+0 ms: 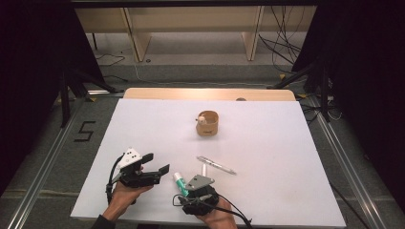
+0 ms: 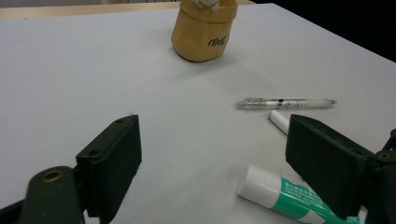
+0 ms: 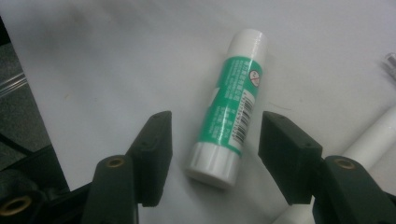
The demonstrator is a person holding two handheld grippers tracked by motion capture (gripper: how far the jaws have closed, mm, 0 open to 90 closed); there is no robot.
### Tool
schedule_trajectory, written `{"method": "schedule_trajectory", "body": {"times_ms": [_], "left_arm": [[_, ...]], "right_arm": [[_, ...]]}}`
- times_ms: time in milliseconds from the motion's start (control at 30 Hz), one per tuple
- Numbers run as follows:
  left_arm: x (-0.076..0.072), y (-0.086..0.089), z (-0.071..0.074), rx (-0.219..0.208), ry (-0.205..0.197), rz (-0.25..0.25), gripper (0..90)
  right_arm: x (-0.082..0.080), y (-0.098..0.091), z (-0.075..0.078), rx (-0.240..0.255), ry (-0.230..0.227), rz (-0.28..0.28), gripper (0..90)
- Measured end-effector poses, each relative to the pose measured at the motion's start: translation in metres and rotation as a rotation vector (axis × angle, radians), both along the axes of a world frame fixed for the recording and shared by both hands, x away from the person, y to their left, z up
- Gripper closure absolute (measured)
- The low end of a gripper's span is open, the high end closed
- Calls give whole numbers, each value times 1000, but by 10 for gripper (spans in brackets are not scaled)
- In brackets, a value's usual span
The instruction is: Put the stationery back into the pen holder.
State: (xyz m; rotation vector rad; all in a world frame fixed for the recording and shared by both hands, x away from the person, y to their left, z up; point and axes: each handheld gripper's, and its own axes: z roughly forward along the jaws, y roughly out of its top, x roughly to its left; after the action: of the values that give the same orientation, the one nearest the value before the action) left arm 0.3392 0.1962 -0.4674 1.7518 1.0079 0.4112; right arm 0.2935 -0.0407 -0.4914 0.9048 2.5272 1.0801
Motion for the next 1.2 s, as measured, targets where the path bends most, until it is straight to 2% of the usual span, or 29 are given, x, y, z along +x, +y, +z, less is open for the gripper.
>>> {"method": "schedule_trajectory", "body": {"times_ms": [400, 633, 800, 967, 1200], "left_arm": [[0, -1, -1, 1, 3, -1, 178], [0, -1, 0, 4, 2, -1, 178], [-1, -1, 0, 4, 1, -1, 178], [-1, -1, 0, 7, 0, 0, 178], [0, 0, 0, 2, 4, 9, 178]], "right_arm": [[1, 2, -5, -34, -4, -4, 525], [1, 2, -6, -30, 1, -24, 571], [0, 1, -6, -26, -7, -62, 644], [0, 2, -6, -23, -14, -77, 659], [1, -1, -5, 7, 11, -80, 664]]}}
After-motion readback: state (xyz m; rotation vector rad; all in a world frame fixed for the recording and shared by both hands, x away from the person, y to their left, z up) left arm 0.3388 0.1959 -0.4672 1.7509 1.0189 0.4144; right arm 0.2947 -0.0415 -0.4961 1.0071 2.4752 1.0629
